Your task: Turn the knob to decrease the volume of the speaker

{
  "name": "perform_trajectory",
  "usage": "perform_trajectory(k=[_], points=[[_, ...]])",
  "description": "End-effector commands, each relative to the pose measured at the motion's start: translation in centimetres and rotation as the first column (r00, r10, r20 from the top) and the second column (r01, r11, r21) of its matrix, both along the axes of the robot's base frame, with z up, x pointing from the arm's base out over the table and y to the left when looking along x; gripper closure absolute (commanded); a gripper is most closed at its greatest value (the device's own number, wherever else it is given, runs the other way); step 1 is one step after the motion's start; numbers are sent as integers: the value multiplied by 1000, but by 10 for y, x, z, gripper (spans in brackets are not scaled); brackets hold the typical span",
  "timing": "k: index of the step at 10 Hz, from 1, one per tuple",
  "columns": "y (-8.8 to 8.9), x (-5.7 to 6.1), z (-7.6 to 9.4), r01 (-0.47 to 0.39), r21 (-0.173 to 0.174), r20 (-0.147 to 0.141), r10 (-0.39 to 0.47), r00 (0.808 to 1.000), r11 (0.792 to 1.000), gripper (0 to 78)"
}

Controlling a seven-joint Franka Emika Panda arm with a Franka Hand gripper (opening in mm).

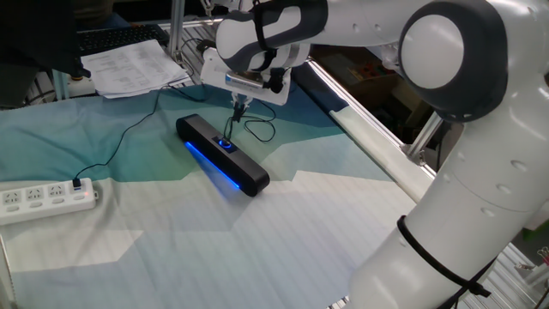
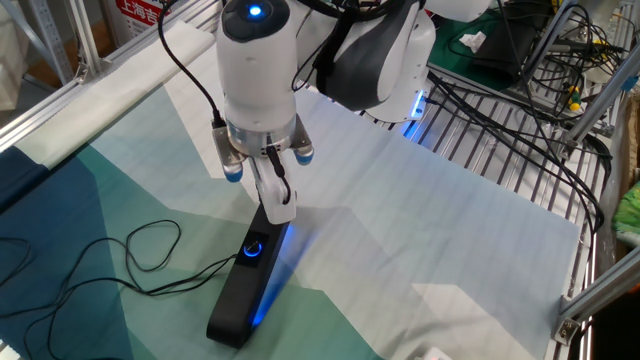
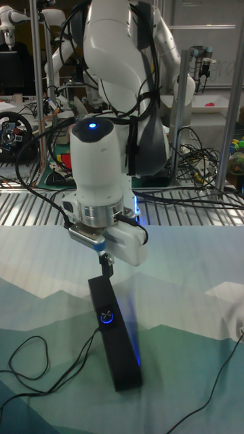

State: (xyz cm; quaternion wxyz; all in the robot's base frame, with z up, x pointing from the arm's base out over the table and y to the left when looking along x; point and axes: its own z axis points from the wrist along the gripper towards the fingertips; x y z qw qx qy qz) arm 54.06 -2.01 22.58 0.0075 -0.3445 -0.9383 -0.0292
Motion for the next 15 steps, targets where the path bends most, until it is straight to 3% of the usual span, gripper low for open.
perform_trajectory(k=[1,7,13,15], points=[[0,1,1,17,40,37,-18,999,999,776],[-7,0,-19,31,52,37,-33,999,998,776],[-14,1,-50,117,53,30,-119,992,992,776],[-12,2,-60,180,57,25,-182,983,982,776]])
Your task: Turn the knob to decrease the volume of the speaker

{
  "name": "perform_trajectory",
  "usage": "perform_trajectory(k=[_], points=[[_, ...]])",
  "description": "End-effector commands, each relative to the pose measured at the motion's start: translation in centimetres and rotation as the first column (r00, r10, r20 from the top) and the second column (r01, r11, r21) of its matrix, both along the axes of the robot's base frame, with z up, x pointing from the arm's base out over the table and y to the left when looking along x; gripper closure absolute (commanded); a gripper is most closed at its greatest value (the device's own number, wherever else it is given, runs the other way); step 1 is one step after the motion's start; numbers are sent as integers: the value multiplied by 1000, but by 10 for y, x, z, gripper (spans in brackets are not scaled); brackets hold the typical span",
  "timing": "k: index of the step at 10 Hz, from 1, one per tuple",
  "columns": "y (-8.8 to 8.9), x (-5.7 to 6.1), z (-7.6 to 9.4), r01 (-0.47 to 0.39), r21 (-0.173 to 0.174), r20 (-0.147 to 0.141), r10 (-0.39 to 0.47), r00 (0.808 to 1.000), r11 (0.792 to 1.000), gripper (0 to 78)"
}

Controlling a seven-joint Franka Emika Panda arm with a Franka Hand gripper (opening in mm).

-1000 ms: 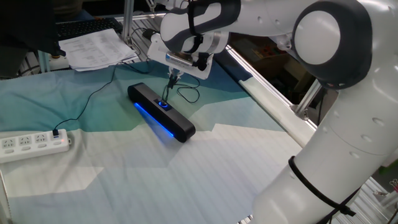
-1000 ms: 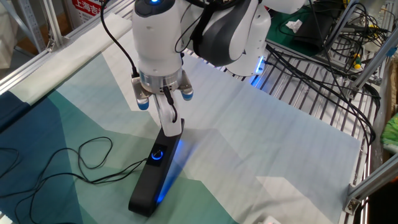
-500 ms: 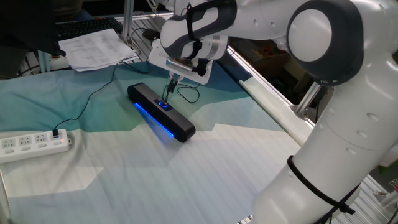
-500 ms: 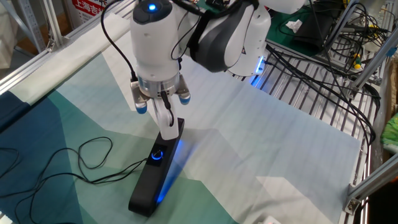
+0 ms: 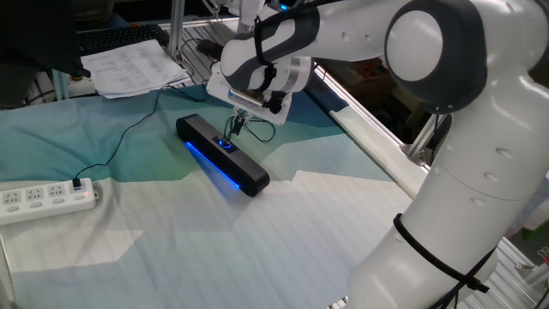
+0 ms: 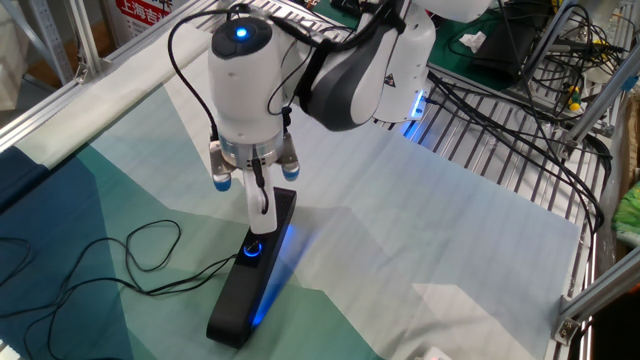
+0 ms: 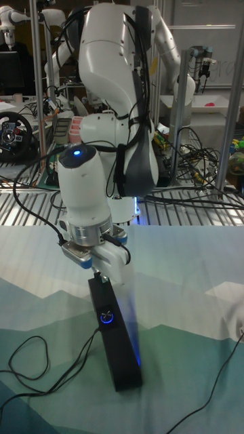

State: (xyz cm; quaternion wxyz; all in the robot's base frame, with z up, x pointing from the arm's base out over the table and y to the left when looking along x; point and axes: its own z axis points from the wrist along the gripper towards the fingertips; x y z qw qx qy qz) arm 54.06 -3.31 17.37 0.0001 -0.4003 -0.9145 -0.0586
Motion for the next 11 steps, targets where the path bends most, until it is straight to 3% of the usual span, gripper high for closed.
perform_trajectory(k=[1,4,11], points=[[3,3,-13,84,5,0,-84,996,996,776],[7,6,-26,102,-4,4,-102,995,995,776],[5,12,-34,167,0,2,-167,986,986,776]])
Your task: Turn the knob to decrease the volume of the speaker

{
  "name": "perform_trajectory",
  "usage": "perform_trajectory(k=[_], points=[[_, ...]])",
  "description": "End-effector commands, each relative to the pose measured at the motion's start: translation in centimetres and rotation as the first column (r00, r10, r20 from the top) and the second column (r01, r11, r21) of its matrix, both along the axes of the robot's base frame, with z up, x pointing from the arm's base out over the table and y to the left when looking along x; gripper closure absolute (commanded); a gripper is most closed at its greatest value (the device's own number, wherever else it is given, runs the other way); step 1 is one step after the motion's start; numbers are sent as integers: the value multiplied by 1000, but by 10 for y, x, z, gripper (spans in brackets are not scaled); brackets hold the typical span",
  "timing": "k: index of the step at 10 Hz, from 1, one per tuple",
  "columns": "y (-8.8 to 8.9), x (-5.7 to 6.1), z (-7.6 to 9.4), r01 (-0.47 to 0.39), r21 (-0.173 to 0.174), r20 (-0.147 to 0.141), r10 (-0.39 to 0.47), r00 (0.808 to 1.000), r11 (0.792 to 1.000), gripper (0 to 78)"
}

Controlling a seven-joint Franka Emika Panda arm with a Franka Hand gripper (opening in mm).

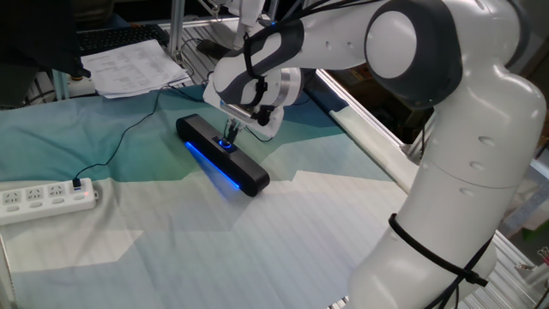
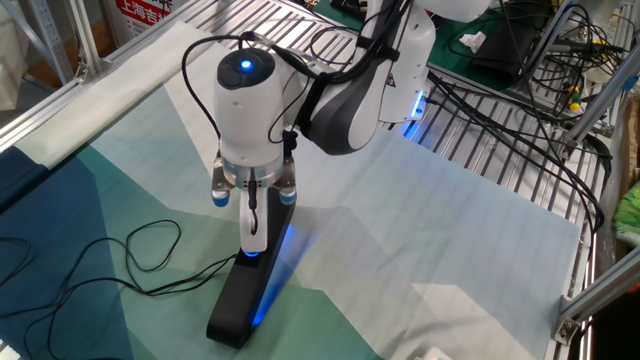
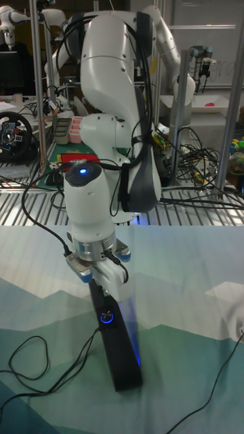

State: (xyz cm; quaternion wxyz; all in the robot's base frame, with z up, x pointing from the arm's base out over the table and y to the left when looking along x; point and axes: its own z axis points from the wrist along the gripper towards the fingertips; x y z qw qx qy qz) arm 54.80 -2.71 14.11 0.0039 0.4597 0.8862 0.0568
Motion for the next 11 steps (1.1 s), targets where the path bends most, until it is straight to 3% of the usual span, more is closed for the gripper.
perform_trajectory(k=[1,7,11], points=[[-1,6,-2,47,2,5,-47,999,999,776],[1,20,-9,97,1,-1,-97,995,995,776],[1,21,-9,122,0,-6,-122,992,993,776]])
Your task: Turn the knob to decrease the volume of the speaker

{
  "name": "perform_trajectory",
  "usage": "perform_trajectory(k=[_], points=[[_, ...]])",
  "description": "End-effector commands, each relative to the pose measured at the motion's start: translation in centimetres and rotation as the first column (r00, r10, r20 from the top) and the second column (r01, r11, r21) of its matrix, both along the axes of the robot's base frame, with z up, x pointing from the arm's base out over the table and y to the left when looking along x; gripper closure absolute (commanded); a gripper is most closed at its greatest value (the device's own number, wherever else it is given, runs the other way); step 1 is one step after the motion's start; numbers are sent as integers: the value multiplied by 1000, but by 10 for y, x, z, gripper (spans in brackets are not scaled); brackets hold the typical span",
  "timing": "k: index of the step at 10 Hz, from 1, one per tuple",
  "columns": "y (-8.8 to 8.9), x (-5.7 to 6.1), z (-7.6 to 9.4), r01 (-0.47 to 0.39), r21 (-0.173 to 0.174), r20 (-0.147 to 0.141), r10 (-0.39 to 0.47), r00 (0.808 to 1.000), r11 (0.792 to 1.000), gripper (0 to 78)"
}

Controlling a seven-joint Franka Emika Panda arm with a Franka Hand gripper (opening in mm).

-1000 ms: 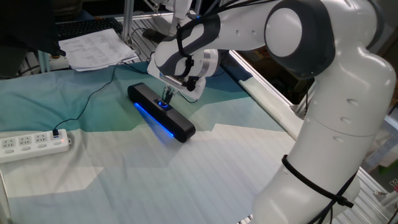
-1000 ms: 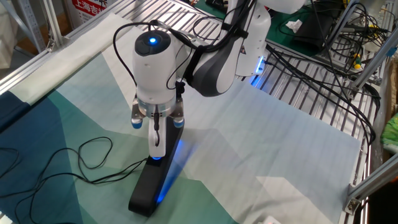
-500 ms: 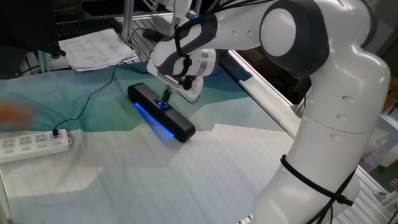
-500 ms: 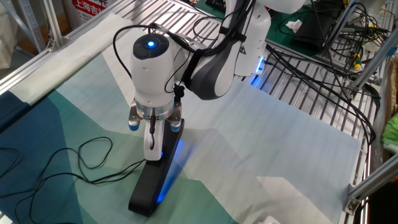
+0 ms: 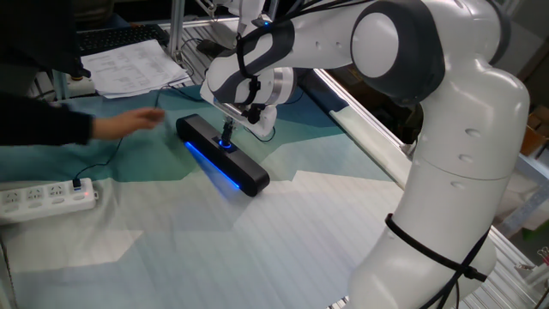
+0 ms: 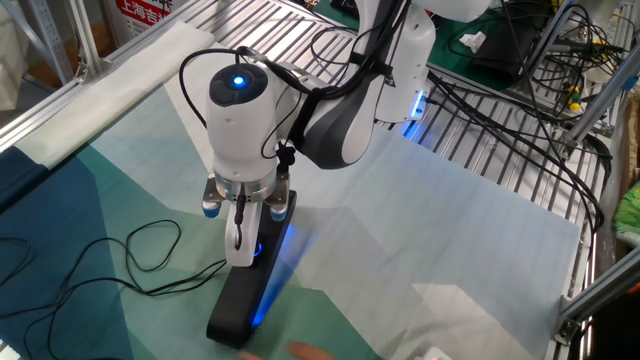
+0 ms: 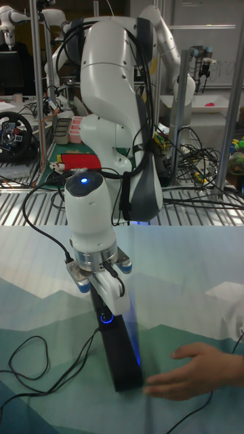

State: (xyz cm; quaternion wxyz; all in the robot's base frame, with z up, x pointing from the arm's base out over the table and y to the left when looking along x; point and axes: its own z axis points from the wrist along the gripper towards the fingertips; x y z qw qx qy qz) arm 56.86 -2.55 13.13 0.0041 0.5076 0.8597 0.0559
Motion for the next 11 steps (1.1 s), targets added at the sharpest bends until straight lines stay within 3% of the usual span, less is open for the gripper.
perform_trajectory(k=[1,11], points=[[0,1,1,13,-1,0,-13,1000,1000,776],[0,1,1,28,-4,-5,-28,1000,1000,776]])
